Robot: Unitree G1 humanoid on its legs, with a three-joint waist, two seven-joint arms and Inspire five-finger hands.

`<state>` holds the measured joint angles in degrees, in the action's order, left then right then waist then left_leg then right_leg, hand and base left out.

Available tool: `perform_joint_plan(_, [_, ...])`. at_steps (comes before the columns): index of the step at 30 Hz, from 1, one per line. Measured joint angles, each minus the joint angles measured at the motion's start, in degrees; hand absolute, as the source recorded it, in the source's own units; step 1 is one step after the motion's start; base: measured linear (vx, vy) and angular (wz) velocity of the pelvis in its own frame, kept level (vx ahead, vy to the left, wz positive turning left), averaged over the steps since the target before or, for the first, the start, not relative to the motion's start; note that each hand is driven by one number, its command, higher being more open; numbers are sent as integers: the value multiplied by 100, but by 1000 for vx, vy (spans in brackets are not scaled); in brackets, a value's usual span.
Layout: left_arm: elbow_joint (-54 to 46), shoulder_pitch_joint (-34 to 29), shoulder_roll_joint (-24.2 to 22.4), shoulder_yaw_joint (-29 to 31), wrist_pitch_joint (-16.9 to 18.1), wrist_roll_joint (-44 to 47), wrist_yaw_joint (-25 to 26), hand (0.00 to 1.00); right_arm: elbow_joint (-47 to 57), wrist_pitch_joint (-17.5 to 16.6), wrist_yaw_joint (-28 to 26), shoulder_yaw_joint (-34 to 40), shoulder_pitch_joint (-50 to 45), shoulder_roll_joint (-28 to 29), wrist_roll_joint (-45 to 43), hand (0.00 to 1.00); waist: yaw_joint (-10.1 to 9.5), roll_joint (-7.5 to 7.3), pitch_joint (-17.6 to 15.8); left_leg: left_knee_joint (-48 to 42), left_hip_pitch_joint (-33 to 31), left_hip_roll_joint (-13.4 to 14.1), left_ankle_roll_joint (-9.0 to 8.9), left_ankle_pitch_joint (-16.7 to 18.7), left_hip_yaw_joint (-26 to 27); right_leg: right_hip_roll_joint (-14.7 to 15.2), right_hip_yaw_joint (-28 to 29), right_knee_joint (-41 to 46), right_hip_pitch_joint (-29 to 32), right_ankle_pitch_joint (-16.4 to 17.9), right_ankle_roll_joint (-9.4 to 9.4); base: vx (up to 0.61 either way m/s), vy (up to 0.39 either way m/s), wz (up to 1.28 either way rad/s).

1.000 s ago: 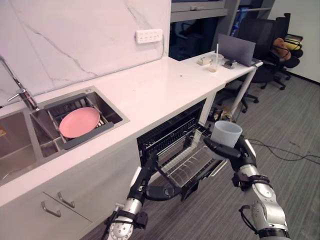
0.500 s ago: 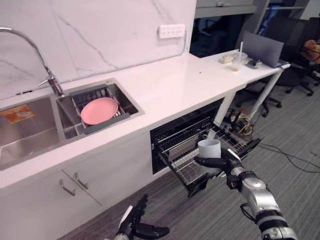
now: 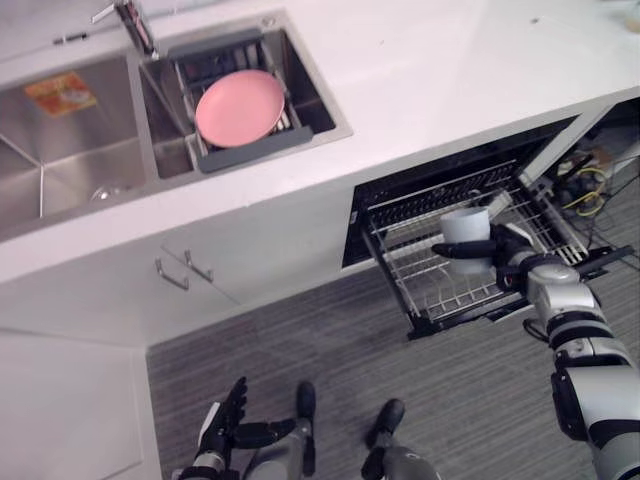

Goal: Walk over to the sink, pick up the cup, carry it to the dishwasher, place the cup inside the dishwasher, then close the dishwasher door

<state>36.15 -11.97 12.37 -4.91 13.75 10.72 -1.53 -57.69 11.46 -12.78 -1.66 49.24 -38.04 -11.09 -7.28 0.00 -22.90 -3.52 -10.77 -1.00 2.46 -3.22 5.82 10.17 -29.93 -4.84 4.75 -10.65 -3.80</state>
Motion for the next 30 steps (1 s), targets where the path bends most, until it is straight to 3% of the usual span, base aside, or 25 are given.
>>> perform_joint_plan(4, [-12,87,-19,-11,2,170,34,100,-205,2,-82,-122,466,-127,7,0,-52,99,-223,-304,-325,25,-28,122,-44,-7,26,8,151,-56,20,-40,20,9])
perform_joint_plan(6, [-31,184,-45,-19,2,202,29,100,-294,24,-176,-126,565,-310,19,0,-160,259,-309,-487,-502,60,-22,178,-73,-11,39,104,271,-58,22,-41,26,4])
perform_joint_plan(16, [-88,358,-65,-401,-67,578,40,100,-1037,207,-252,-144,645,-357,213,0,-281,564,-462,-744,-1003,123,-39,174,-215,-49,74,234,620,0,95,-10,17,5])
perform_joint_plan(24, [-131,396,-65,-543,-75,641,132,100,-1282,227,-306,-142,1000,-359,246,0,-309,668,-493,-903,-1232,181,-62,164,-317,-59,-13,398,793,145,200,-9,15,5])
perform_joint_plan(25, [-150,396,-64,-554,-78,640,139,100,-1282,227,-310,-143,1054,-359,247,100,-316,677,-497,-896,-1247,184,-71,159,-319,-58,-13,397,810,145,201,0,0,0])
perform_joint_plan(30, [-184,433,-101,-578,-86,748,153,100,-1283,219,-301,-150,1267,-362,249,100,-450,746,-514,-870,-1274,209,-80,122,-345,-87,-39,394,836,151,193,14,6,1])
